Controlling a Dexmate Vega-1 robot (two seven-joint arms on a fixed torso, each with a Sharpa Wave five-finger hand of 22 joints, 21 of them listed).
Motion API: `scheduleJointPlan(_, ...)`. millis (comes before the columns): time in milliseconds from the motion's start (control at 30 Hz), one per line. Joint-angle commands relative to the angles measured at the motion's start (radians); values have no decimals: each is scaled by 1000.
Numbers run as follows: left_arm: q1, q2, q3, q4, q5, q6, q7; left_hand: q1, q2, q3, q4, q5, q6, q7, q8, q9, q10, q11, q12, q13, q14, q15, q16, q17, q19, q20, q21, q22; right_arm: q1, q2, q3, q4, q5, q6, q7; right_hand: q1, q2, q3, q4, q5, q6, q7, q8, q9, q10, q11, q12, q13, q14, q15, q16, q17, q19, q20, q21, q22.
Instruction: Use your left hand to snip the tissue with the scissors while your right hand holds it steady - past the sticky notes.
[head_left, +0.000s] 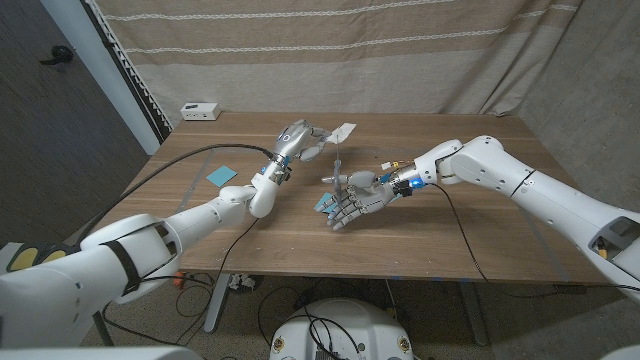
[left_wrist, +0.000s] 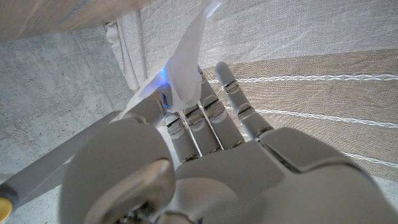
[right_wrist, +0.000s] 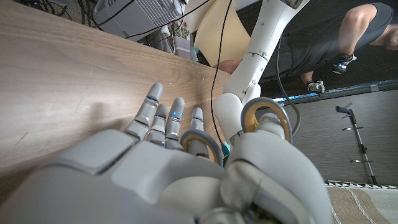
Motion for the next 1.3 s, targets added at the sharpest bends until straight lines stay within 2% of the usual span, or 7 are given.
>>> scheduleJointPlan(33,4,5,4,-21,9,9,-7,9,-3,5,3,-1,9,-1,-6,3,11,1,4,1,8,-47,5,4,-2,-120,8,3,7,4,-5,22,-1,7,23,-5,-1,1,-1,-4,9,78,-2,5,6,3,4,5,5,5,0,5,6,8,-1,1)
scheduleJointPlan(467,13,7,5,-33,19,24,-13,9,-3,7,4,-1,6,-2,-15,3,12,2,3,0,10,-47,5,3,-8,-120,18,3,13,9,-8,32,-15,22,32,-7,-3,1,-2,-6,8,78,-4,6,5,3,3,7,7,20,-1,6,5,13,-6,0)
scheduleJointPlan(700,4,-1,13,-16,18,8,-22,8,-4,7,4,-1,4,-1,-19,2,12,1,4,0,10,-47,4,2,-11,-120,22,2,21,6,-13,34,-32,28,36,-8,-3,1,-3,-7,7,78,-6,6,5,3,3,8,7,22,-2,6,4,15,-9,0)
scheduleJointPlan(867,6,-3,9,-21,17,19,-17,20,-2,10,-4,-5,14,-1,-17,2,21,1,7,3,18,-47,8,5,-13,-120,29,3,28,15,-29,49,-37,11,48,-9,-3,1,-3,-8,7,78,-7,6,5,3,3,8,9,20,-2,6,11,9,-8,0)
scheduleJointPlan(1300,7,-3,1,-19,18,43,10,23,-6,13,0,-4,20,-1,-17,3,21,1,6,11,16,-47,8,9,-18,-118,40,3,34,15,-34,59,-39,-15,43,-13,-3,1,-2,-11,10,79,-7,7,7,3,4,10,15,13,-1,6,25,8,-6,1)
